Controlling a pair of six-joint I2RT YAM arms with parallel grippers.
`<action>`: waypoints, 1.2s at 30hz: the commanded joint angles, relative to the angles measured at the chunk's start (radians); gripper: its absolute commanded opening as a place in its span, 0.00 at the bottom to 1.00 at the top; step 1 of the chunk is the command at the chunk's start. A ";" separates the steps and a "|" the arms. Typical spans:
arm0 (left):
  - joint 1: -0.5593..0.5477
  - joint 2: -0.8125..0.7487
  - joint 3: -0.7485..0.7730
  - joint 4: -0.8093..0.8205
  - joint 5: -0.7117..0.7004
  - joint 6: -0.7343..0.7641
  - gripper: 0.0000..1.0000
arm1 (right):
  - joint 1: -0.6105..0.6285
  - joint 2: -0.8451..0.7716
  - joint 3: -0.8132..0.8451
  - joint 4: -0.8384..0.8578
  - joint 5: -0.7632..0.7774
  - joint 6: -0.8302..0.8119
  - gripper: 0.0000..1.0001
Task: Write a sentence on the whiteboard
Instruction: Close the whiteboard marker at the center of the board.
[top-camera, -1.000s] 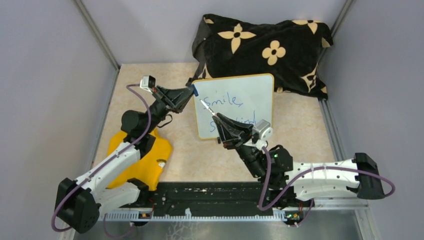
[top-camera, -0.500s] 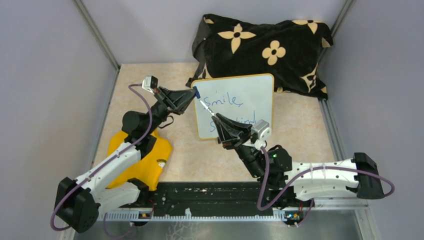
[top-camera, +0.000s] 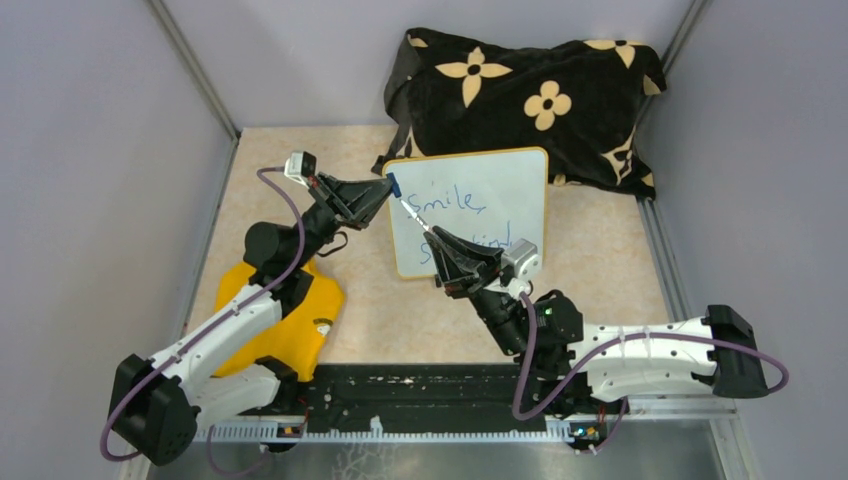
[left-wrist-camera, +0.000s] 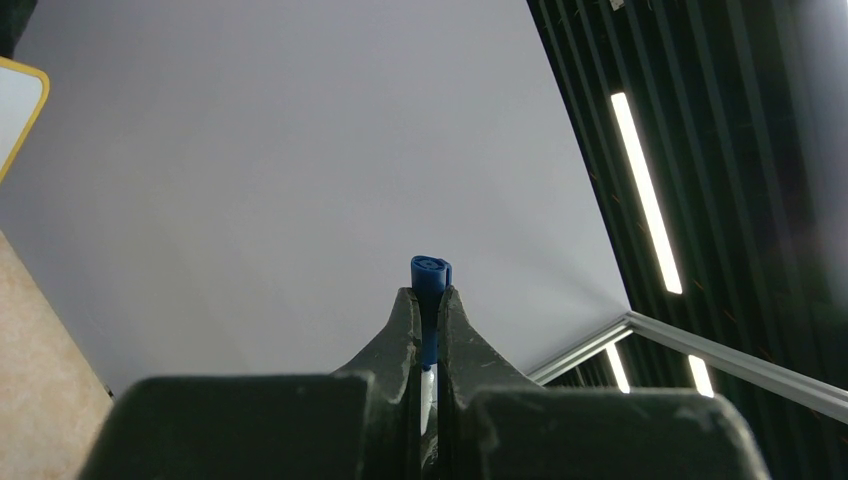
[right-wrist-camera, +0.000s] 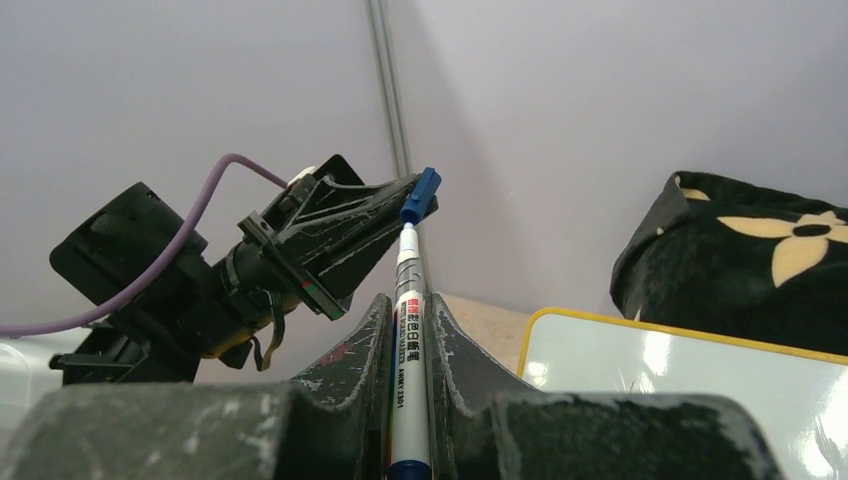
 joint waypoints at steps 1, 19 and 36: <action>-0.011 -0.015 0.021 0.035 0.014 0.011 0.00 | 0.012 -0.002 0.046 0.045 0.012 -0.004 0.00; -0.019 -0.024 0.008 0.017 0.018 0.034 0.00 | 0.012 -0.002 0.048 0.043 0.017 -0.004 0.00; -0.024 -0.036 -0.008 -0.025 0.001 0.075 0.00 | 0.012 -0.001 0.050 0.039 0.021 -0.003 0.00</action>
